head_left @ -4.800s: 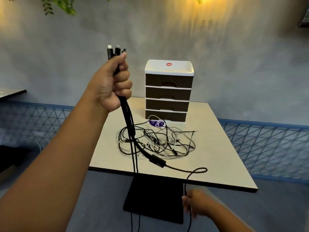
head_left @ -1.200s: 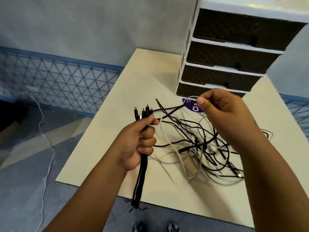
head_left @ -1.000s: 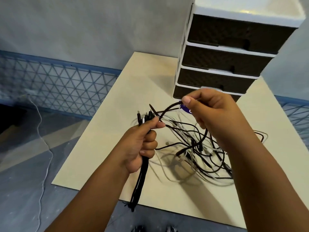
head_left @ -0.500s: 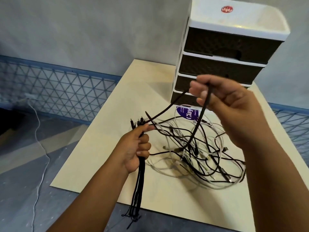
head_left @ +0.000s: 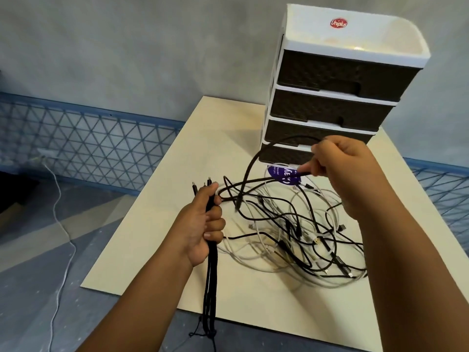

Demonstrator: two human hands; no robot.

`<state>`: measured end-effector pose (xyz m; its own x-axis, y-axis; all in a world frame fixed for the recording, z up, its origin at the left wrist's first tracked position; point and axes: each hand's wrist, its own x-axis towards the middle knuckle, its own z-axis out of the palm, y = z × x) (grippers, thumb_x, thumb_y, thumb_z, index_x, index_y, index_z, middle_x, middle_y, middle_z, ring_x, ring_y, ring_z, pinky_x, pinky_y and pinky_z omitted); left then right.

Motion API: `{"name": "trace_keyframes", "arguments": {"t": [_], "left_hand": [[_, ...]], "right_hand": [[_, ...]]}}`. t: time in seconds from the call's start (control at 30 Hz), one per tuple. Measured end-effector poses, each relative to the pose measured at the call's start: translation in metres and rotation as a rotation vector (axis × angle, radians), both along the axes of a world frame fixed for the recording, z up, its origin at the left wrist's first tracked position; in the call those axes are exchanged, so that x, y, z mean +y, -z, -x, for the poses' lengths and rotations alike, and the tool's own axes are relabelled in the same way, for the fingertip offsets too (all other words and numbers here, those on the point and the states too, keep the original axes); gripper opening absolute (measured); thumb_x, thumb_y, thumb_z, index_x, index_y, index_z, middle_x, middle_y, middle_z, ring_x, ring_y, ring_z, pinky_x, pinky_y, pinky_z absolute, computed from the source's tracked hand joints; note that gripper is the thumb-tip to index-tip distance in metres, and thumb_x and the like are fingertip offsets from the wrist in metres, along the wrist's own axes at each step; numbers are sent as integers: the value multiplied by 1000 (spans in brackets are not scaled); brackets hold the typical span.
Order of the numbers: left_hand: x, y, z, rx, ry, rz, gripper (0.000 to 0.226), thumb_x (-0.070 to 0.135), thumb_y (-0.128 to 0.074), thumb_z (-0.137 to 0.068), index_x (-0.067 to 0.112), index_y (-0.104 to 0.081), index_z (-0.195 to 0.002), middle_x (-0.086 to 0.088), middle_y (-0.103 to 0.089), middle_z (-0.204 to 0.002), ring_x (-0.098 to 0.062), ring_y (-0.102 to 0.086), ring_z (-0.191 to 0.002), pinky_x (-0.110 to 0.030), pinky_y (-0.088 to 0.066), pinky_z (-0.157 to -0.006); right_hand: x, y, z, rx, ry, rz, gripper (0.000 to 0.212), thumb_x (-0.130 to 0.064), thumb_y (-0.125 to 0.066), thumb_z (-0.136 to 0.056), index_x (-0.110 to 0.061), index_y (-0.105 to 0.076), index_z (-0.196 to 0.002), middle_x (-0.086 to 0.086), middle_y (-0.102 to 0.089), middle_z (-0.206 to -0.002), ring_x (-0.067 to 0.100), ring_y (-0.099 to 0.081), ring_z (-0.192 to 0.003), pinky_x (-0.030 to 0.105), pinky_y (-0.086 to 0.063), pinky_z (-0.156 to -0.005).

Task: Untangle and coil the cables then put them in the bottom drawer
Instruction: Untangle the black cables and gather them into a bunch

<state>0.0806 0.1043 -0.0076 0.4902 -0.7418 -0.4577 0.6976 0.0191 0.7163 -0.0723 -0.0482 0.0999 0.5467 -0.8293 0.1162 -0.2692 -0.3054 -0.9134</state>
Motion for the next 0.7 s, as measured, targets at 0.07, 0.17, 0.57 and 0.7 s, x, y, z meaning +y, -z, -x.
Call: {"name": "trace_keyframes", "arguments": {"t": [0.07, 0.17, 0.57, 0.7], "left_hand": [[2, -3, -1, -5, -1, -5, 36, 50, -61, -87, 20, -47, -73, 8, -19, -52, -4, -14, -38, -16, -10, -36], [5, -12, 3, 1, 57, 3, 46, 61, -64, -77, 19, -48, -73, 8, -18, -53, -4, -14, -39, -16, -10, -37], [11, -12, 0, 126, 165, 95, 34, 36, -77, -69, 18, -48, -70, 3, -43, -63, -4, -22, -37, -15, -17, -37], [13, -7, 2, 70, 173, 109, 29, 2, -69, -70, 16, -43, -72, 1, -33, -70, -5, -24, -42, -16, -22, -38]], "right_hand": [[11, 0, -4, -173, -8, -193, 41, -12, -50, -89, -21, -47, -49, -5, -44, -49, 20, -58, -62, 51, -49, -87], [33, 5, -13, -283, -57, -333, 29, -25, -51, -79, -21, -42, -51, -4, -39, -53, 22, -49, -66, 44, -42, -85], [103, 76, 5, 128, -730, 620, 11, -37, -54, -97, -31, -59, -89, -18, -59, -81, -2, -52, -79, 39, -42, -85], [103, 94, 9, 275, -574, 832, 16, -43, -52, -97, -32, -60, -90, -15, -60, -75, 8, -50, -72, 35, -37, -80]]}}
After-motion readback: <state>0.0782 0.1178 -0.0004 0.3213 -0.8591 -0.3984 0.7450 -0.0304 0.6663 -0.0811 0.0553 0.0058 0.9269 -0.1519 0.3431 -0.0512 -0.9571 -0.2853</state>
